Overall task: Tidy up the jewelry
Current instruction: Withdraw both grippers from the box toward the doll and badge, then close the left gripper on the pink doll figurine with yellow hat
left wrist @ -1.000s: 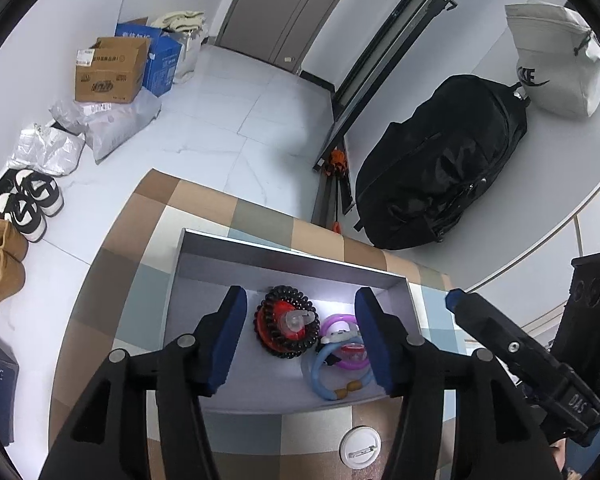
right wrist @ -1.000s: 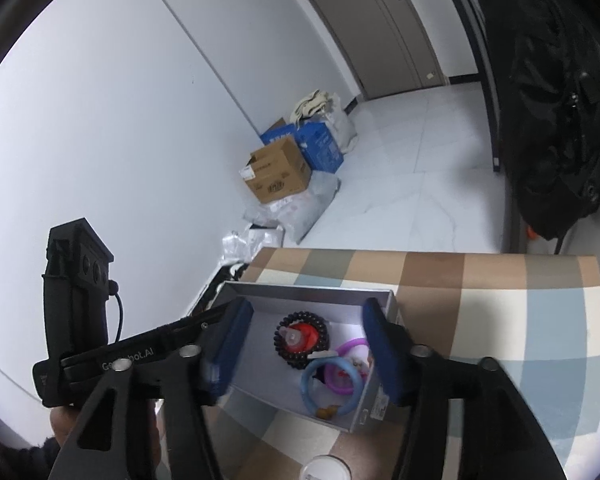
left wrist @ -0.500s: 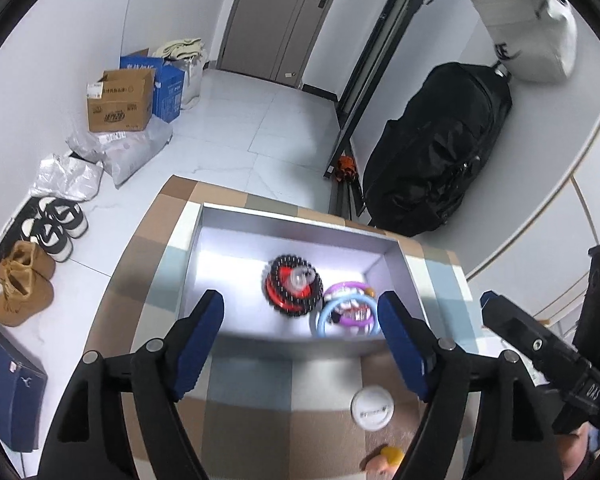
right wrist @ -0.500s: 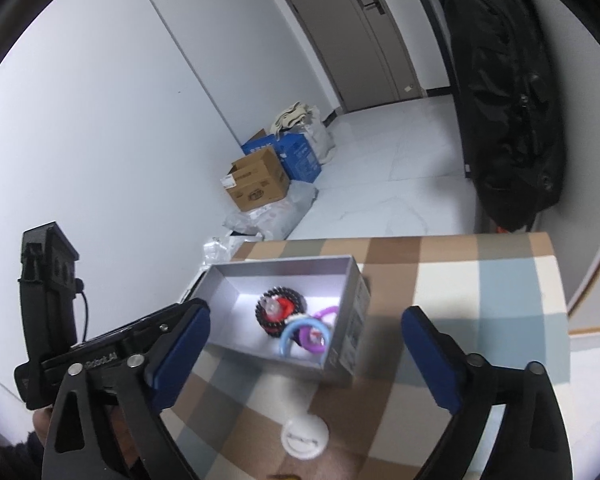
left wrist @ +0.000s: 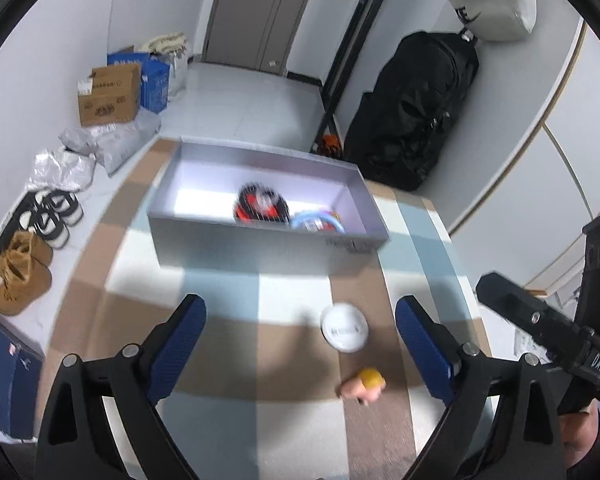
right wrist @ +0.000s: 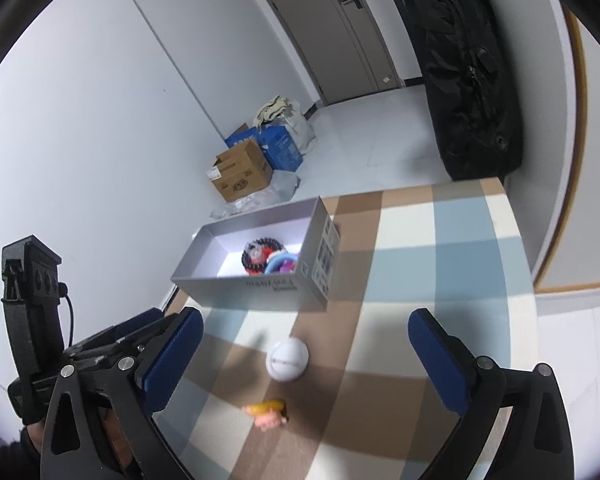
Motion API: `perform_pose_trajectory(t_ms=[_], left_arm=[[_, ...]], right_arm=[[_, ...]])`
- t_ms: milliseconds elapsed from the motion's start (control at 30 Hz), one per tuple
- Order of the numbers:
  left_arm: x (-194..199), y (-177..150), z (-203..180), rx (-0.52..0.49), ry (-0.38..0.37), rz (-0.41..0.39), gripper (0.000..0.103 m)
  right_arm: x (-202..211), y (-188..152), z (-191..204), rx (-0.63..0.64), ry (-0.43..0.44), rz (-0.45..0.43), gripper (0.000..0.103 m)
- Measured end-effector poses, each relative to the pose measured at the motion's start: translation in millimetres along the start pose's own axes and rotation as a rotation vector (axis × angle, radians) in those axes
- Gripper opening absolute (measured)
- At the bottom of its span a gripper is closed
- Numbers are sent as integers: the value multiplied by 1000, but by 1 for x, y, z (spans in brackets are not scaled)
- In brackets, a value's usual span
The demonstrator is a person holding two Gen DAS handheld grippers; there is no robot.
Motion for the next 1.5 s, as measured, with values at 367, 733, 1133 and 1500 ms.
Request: perform_pose_trajectory(t_ms=[367, 733, 1133, 1500], left_arm=[[-25, -29, -29, -153, 69, 91, 93], [-36, -46, -39, -232, 136, 118, 87], [-43, -41, -39, -235, 109, 123, 18], [-31, -33, -12, -74, 15, 133, 18]], right_arm=[[13, -17, -13, -62, 11, 7, 103], [5, -17, -29, -155, 53, 32, 103], [-1, -16, -27, -167, 46, 42, 103], [-16, -21, -18, -136, -3, 86, 103]])
Point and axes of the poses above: each gripper's, at about its wrist camera, not at the fingertips, and x roughly against the way its jaws point, z to its left, y to its top, the point moved 3 cm from there along -x, roughly the way its jaws point, and after that the axes turned 13 degrees about z, right-handed, at the moved point
